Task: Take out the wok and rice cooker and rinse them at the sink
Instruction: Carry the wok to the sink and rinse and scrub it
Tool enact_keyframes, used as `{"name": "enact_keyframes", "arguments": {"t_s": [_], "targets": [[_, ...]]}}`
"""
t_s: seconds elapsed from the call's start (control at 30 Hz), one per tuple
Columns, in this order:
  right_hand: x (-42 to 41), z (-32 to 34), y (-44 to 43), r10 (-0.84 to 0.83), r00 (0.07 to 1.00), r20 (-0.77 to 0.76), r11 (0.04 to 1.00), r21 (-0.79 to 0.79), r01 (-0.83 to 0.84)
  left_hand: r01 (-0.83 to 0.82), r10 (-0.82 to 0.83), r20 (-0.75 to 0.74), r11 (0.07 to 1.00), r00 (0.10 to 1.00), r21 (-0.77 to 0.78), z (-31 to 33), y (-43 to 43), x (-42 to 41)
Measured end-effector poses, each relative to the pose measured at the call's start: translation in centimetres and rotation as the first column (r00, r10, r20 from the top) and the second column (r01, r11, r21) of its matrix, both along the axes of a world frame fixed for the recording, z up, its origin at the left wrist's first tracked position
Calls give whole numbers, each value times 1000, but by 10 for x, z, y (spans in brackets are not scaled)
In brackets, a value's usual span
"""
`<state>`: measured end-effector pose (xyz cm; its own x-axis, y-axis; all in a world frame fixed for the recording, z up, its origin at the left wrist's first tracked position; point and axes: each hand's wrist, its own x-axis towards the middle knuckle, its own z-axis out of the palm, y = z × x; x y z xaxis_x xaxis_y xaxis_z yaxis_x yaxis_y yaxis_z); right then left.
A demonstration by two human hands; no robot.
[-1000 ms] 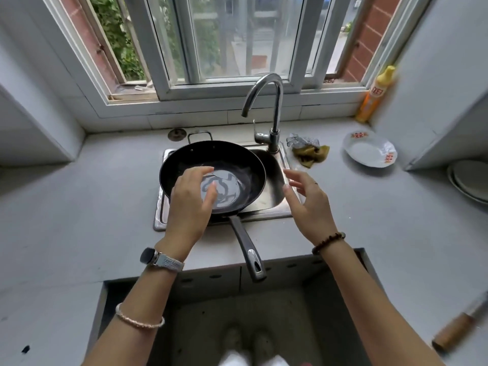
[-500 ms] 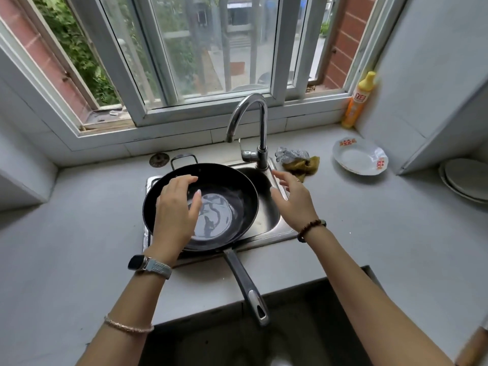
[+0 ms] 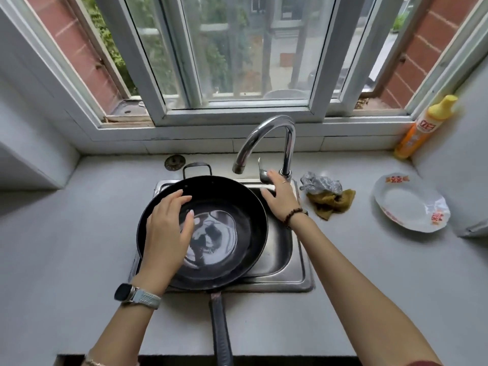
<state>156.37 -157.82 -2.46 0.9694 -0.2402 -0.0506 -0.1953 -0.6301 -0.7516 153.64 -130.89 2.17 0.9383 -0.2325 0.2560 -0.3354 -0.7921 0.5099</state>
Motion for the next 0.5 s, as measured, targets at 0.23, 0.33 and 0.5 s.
{"name": "enact_keyframes", "arguments": {"t_s": [0.23, 0.33, 0.5], "targets": [[58, -23, -6, 41, 998, -42, 995, -84, -45, -120, 120, -25, 993, 993, -7, -8, -6, 4], [66, -23, -6, 57, 997, -49, 989, -135, -63, -134, 134, -31, 991, 991, -6, -8, -6, 4], [76, -29, -4, 135, 975, -178, 944, -275, -181, -166, 167, -33, 986, 985, 17, -5, -6, 2]]}}
